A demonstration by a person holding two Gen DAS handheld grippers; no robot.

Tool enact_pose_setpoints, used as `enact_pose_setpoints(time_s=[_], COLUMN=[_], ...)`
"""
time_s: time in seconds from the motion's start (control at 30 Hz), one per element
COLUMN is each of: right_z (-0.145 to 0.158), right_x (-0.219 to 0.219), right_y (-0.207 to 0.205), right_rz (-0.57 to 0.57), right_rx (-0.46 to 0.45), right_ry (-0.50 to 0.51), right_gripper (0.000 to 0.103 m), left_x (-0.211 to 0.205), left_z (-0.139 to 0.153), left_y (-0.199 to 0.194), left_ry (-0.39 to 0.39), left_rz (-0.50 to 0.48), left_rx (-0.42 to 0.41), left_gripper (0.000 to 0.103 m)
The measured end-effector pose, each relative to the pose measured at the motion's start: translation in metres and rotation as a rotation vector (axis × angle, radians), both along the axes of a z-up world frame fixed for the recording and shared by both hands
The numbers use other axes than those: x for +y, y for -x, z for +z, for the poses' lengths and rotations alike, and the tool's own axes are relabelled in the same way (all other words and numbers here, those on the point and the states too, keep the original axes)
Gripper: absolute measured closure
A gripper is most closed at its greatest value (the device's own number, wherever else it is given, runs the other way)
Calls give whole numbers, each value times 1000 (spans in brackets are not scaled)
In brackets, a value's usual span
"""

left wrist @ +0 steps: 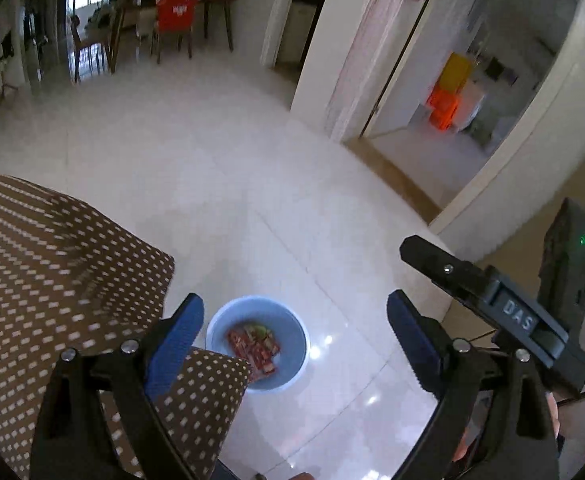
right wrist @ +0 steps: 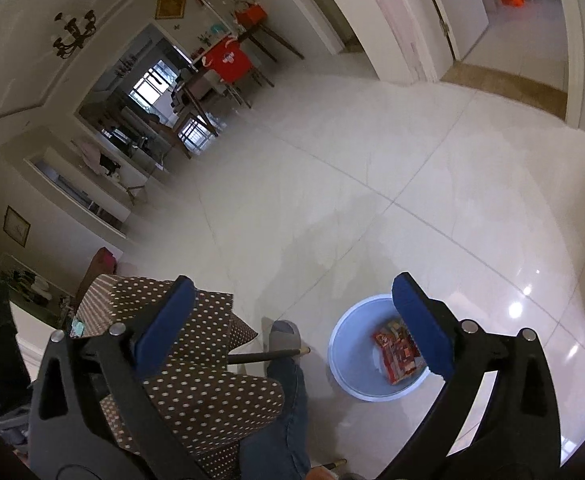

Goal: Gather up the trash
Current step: 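Carry the box and cloth to the blue bin and release both, then return both tools over the table toward the remaining trash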

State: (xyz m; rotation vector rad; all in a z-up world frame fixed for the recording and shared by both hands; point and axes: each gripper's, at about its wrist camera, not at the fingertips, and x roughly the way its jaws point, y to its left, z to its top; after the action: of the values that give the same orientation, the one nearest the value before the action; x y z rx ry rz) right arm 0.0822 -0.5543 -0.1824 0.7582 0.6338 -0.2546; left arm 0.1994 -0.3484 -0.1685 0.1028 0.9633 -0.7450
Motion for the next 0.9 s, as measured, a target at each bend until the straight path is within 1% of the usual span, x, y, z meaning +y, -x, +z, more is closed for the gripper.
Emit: enact_pose_setpoints(time_s=[0.1, 0.23, 0.37, 0.43, 0.57, 0.6, 0.7, 0.77, 0.8, 0.9], right_z=[19, 44, 64, 69, 78, 74, 73, 74, 76, 76], right_x=[20, 49, 85, 99, 132, 135, 155, 171, 182, 211], right_y=[1, -1, -10, -14, -27, -27, -34, -42, -47, -61], right_rz=[21, 55, 118, 144, 203, 215, 261, 296, 316, 373], right_rx=[-25, -51, -80, -90, -107, -110, -118, -121, -122, -115], right_ry=[26, 76, 125, 139, 152, 147, 149, 156, 164, 190], right_gripper=[6, 6, 6, 6, 6, 6, 6, 6, 6, 6], left_x=[23, 59, 94, 116, 154, 162, 195, 209, 225, 257], left_z=[18, 44, 64, 72, 80, 82, 88, 89, 89, 84], left_y=[11, 30, 47, 54, 63, 64, 70, 71, 74, 72], left_ry=[26, 53, 54, 57, 68, 75, 85, 83, 83, 90], left_rz=[22, 67, 117, 140, 187, 203, 270, 309, 339, 414], left_rx=[-41, -117, -205, -233, -251, -253, -281, -295, -302, -289], left_gripper=[12, 12, 10, 10, 10, 10, 10, 10, 10, 10])
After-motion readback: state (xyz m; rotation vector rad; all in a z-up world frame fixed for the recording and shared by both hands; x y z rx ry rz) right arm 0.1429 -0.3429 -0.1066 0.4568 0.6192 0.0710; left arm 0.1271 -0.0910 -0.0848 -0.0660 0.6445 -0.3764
